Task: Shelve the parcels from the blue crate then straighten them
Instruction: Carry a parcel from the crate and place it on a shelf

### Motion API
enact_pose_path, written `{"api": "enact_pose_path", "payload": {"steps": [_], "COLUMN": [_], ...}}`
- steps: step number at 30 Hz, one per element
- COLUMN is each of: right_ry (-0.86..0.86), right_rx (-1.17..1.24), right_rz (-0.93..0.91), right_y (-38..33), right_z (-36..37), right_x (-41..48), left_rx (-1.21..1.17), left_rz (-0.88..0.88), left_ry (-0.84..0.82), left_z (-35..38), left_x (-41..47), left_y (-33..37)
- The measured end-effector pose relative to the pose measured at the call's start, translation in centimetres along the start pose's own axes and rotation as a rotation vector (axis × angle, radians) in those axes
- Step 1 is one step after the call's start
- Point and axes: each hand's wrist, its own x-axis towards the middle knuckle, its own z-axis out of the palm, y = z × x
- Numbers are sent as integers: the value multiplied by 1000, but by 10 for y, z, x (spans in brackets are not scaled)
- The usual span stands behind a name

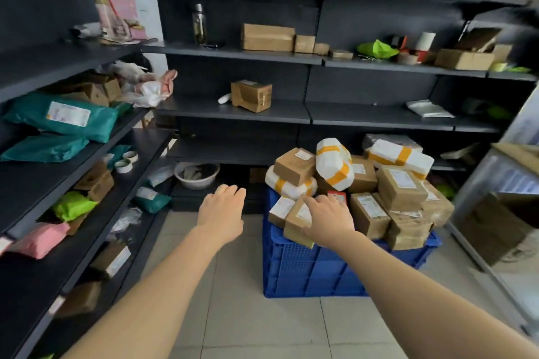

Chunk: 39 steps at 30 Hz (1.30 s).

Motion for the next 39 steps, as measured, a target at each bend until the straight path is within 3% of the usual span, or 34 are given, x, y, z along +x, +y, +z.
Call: {"api": "enact_pose_path", "payload": {"steps": [10, 21, 26, 39], "right_ry": [-198, -399, -484, -753], "right_rx": [56, 32, -8, -8], "right_rz": [111, 38, -52, -288], "right_y": [88, 163, 176, 192], "right_z": [73, 143, 178, 271], "right_x": [110, 240, 305, 425], "left_rx": [-106, -321, -450, -1101], "left_rz": [47, -141, -329, -1146], "left_ry": [-221, -452, -549, -630], "left_z": [97, 213, 262, 364], "left_x": [136, 238, 268, 288], "left_y": [57, 107, 119, 163]}}
